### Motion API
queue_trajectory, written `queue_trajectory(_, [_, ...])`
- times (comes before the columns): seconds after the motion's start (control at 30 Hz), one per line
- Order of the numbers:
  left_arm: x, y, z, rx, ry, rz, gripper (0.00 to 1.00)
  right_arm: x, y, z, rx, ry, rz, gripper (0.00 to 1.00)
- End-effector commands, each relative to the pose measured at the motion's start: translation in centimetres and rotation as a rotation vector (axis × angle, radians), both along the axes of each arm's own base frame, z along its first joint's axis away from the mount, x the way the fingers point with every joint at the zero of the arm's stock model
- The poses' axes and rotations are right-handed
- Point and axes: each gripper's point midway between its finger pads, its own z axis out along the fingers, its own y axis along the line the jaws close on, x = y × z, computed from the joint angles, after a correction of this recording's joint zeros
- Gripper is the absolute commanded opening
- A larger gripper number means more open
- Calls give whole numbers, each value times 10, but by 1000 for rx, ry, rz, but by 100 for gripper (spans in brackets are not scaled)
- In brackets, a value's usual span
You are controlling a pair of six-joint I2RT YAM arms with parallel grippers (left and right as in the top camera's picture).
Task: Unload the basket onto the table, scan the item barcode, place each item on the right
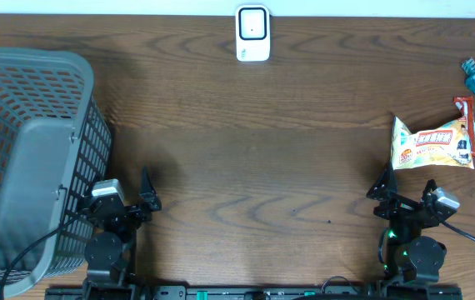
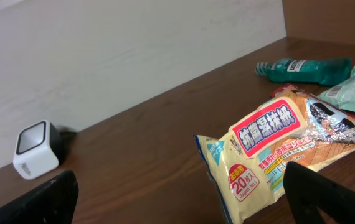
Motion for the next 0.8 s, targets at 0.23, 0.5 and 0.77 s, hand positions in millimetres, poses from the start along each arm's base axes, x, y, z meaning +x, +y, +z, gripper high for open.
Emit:
queue_trajectory(0.23, [0, 3, -14, 20, 35, 12, 98, 2, 15, -1, -18, 4, 64, 99])
queue_trajectory(0.5, [0, 3, -15, 20, 36, 12, 98, 4, 31, -1, -18, 3, 128, 99])
queue_trajectory(0.77, [0, 3, -15, 20, 36, 12, 98, 4, 29, 0, -63, 8, 117, 99])
